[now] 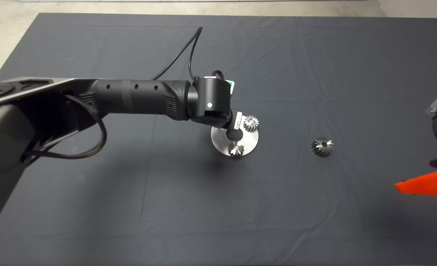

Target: Remove an incorrectly installed larger gear and replace it with the correct smaller gear

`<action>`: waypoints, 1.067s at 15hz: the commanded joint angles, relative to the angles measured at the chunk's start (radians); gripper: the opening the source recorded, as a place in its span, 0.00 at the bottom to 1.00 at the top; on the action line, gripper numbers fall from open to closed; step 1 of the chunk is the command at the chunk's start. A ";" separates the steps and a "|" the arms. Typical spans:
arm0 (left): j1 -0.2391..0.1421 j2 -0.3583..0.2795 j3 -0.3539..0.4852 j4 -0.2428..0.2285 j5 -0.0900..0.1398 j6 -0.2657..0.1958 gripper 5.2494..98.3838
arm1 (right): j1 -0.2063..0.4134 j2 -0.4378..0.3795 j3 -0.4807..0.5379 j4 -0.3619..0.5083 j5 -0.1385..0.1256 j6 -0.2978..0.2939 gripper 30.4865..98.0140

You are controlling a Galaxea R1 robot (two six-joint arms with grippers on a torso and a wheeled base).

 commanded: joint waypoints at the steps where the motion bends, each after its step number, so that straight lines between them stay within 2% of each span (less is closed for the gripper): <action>1: -0.020 -0.012 -0.002 -0.028 0.019 0.004 0.28 | 0.012 -0.001 0.004 0.035 0.001 0.007 0.92; 4: -0.038 -0.011 0.012 -0.034 0.019 0.005 0.28 | 0.012 -0.003 0.003 0.035 0.001 0.007 0.92; 13: -0.038 0.015 0.009 -0.043 0.003 -0.012 0.28 | 0.012 -0.003 0.003 0.037 0.001 0.007 0.92; 16: -0.038 0.032 -0.015 -0.042 0.003 -0.012 0.28 | 0.011 -0.007 0.004 0.035 0.000 0.007 0.92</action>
